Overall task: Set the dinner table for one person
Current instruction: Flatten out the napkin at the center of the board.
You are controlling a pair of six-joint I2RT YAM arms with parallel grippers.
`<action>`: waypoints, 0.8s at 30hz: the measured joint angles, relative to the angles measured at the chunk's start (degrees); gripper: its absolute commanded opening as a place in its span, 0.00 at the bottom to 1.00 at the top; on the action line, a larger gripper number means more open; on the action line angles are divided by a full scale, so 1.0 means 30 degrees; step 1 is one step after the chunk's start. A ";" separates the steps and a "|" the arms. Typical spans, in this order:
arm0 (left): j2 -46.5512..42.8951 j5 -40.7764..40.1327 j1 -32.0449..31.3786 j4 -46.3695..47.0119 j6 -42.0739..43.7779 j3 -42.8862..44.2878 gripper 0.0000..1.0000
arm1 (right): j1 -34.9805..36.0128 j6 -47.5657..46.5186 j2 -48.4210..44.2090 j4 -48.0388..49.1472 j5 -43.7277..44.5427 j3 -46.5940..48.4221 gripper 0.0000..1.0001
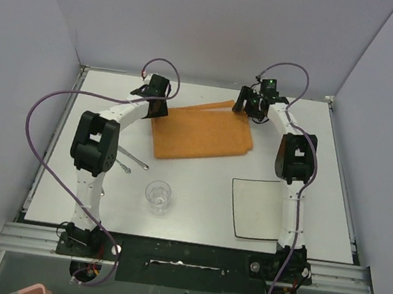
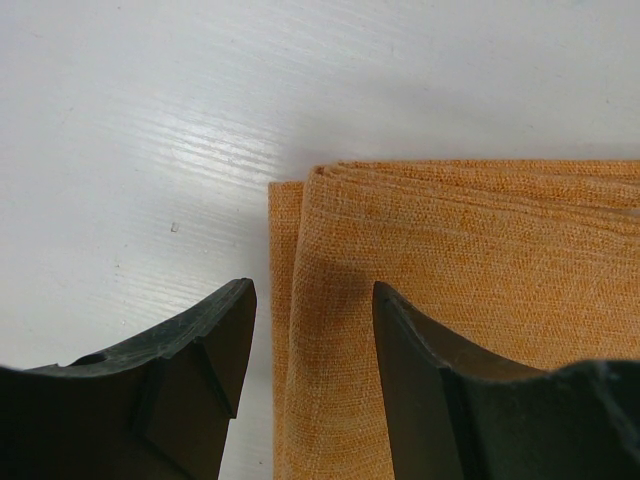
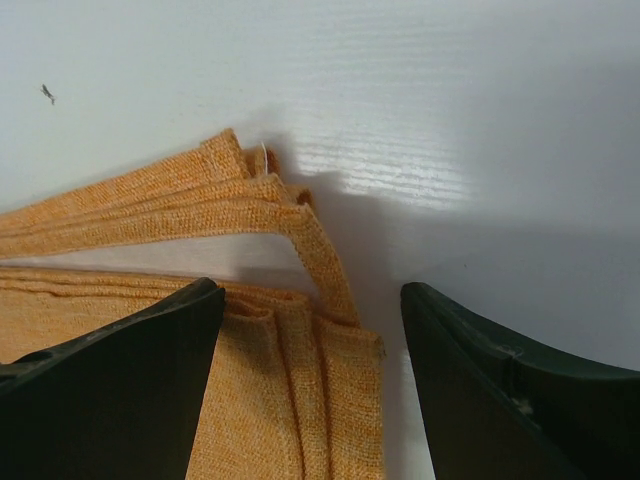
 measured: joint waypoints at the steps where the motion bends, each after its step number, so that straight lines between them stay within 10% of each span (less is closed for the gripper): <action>1: 0.0000 0.0015 0.0015 0.0007 -0.0015 0.0000 0.49 | 0.0029 -0.0022 0.0015 -0.0146 -0.0007 -0.0124 0.73; 24: 0.0590 0.0947 0.0036 0.0860 -0.0750 0.0000 0.46 | 0.0189 -0.0109 -0.0597 0.1202 -0.0182 -0.1865 0.66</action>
